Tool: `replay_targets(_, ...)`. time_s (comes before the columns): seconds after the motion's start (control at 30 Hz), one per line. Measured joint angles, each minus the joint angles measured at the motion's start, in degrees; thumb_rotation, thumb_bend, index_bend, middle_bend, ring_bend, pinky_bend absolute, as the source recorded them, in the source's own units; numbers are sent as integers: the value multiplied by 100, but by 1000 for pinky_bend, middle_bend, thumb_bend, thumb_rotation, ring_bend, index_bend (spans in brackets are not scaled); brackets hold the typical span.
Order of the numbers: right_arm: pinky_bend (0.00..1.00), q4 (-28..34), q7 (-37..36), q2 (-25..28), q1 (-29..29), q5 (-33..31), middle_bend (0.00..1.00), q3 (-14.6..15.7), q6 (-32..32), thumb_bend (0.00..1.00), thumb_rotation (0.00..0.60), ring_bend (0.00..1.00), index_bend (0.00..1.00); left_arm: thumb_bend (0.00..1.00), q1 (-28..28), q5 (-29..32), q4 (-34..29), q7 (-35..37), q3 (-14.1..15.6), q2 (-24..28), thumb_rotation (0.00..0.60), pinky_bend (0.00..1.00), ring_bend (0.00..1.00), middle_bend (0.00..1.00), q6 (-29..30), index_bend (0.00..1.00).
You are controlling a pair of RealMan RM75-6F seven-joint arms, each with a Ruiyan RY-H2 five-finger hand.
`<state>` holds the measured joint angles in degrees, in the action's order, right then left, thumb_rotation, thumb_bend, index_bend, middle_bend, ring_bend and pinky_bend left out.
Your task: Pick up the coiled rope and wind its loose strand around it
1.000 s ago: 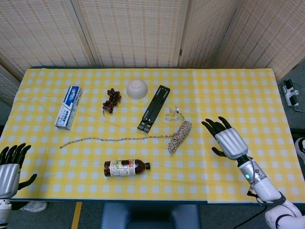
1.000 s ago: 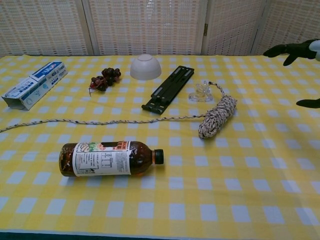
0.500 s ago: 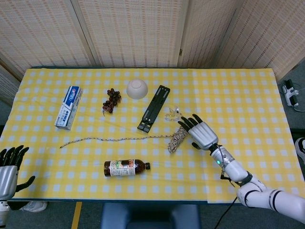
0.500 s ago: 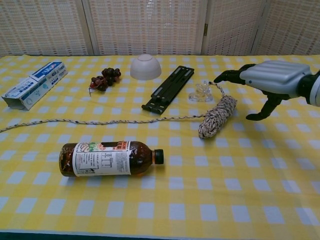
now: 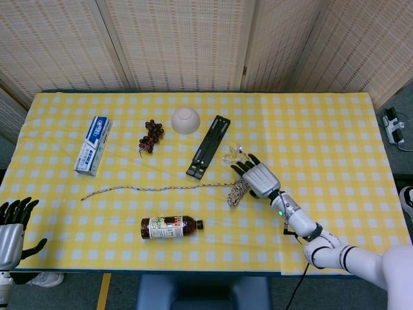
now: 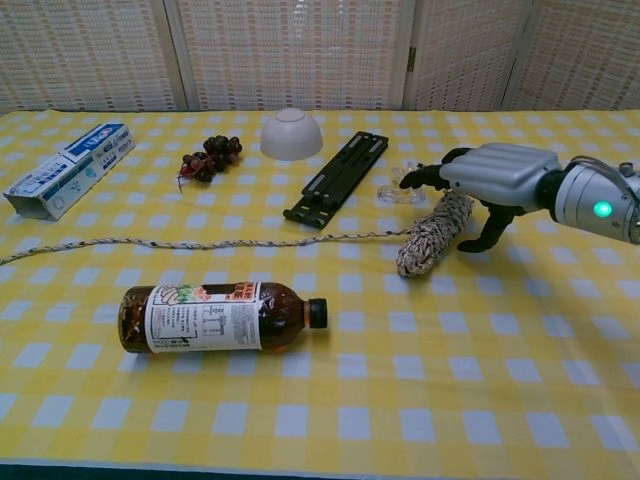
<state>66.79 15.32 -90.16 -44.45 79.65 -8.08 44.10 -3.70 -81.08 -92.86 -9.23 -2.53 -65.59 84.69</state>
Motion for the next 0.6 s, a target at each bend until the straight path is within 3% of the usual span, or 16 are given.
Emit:
replay_targets(0.3,98,-273,-127,-158,-135,-30,287,111,-116,312,600,283,316,227,-21,52,34,21,0,-9,600,0,105,119,-95,183)
replay_targets(0.6,147,-332,-234,-188,-162,-29,329,129,-16,312,600,329,372,227,-23,68,68,49,-3,-9,600,0,106,119,-119,185)
